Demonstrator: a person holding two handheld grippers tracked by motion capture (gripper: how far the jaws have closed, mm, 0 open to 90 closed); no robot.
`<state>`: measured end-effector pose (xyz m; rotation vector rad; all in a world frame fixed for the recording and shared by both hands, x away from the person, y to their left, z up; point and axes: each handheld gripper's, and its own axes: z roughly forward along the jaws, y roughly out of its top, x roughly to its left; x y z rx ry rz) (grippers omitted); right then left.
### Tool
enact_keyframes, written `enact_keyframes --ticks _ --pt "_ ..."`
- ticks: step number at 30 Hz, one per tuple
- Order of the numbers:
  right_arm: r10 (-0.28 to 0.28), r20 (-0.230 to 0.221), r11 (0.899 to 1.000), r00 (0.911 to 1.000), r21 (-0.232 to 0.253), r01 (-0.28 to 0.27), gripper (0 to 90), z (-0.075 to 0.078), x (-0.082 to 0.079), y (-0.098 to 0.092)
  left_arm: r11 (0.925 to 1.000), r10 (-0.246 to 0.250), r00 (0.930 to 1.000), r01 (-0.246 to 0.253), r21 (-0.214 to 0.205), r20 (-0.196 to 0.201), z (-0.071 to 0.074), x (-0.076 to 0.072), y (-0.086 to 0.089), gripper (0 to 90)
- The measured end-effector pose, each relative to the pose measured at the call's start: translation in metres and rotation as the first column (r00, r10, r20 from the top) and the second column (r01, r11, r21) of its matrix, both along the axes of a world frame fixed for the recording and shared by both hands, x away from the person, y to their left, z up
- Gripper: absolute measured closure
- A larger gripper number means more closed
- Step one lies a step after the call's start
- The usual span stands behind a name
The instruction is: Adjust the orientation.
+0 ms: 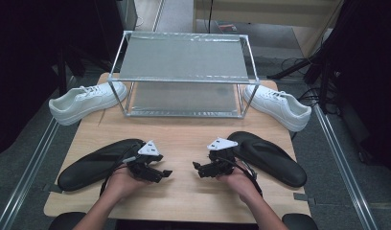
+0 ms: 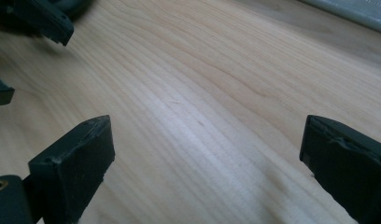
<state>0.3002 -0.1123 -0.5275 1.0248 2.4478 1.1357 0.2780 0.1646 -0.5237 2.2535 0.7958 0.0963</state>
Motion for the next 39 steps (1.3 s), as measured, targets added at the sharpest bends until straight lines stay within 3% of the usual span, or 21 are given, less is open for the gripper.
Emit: enact_keyframes --ticks 3,5,7,9,11,14,17,21,24,27,30,39 --pt "0.052 0.002 0.998 0.9987 -0.024 -0.052 14.3 0.003 -0.002 -0.003 0.9991 -0.038 0.9989 0.037 0.018 0.029 0.004 -0.003 -0.001 31.8" --pt "0.069 -0.006 0.997 0.9976 -0.018 -0.07 13.1 0.005 -0.001 -0.005 0.9991 -0.042 0.9988 0.041 0.003 0.028 0.007 -0.004 -0.001 34.2" --pt "0.075 -0.015 0.997 0.9971 0.011 -0.075 13.1 0.007 0.0 -0.006 0.9998 -0.015 0.9999 0.015 -0.016 0.004 0.01 -0.003 0.0 38.3" --pt "0.074 -0.008 0.997 0.9973 0.02 -0.074 13.3 0.01 0.0 -0.007 0.9996 -0.013 0.999 0.012 -0.027 -0.044 0.01 -0.001 0.0 37.5" --pt "0.095 -0.002 0.995 0.9955 0.015 -0.095 13.3 0.011 -0.001 -0.008 0.9997 -0.026 0.9949 0.026 -0.002 -0.097 0.009 0.001 0.0 38.7" --pt "0.126 -0.025 0.992 0.9918 -0.001 -0.126 21.7 0.014 -0.001 -0.009 0.9989 -0.044 0.9929 0.046 0.009 -0.11 0.008 0.0 0.0 41.2" --pt "0.124 -0.038 0.992 0.9915 0.011 -0.124 20.9 0.015 0.0 -0.011 0.9986 -0.052 0.994 0.052 0.001 -0.097 0.011 -0.001 0.003 42.1" --pt "0.137 -0.041 0.99 0.9897 0.032 -0.136 17.3 0.017 -0.002 -0.012 0.9996 -0.025 0.9965 0.026 0.015 -0.08 0.012 0.0 0.006 37.3" --pt "0.146 -0.02 0.989 0.9891 0.007 -0.146 15.8 0.018 -0.005 -0.01 0.9997 -0.021 0.9969 0.022 0.014 -0.075 0.013 0.0 0.007 35.8" --pt "0.168 -0.01 0.986 0.9857 -0.003 -0.168 24.7 0.019 -0.006 -0.009 0.9996 -0.028 0.9966 0.028 -0.008 -0.077 0.015 -0.001 0.009 35.7" --pt "0.172 -0.013 0.985 0.9849 0.023 -0.172 29.1 0.021 -0.004 -0.01 0.9992 -0.034 0.9969 0.033 -0.023 -0.071 0.017 -0.002 0.011 34.0" --pt "0.185 -0.054 0.982 0.9813 0.046 -0.182 34.1 0.023 0.0 -0.012 0.9985 -0.006 0.9985 0.003 -0.054 -0.054 0.027 -0.005 0.023 32.2"
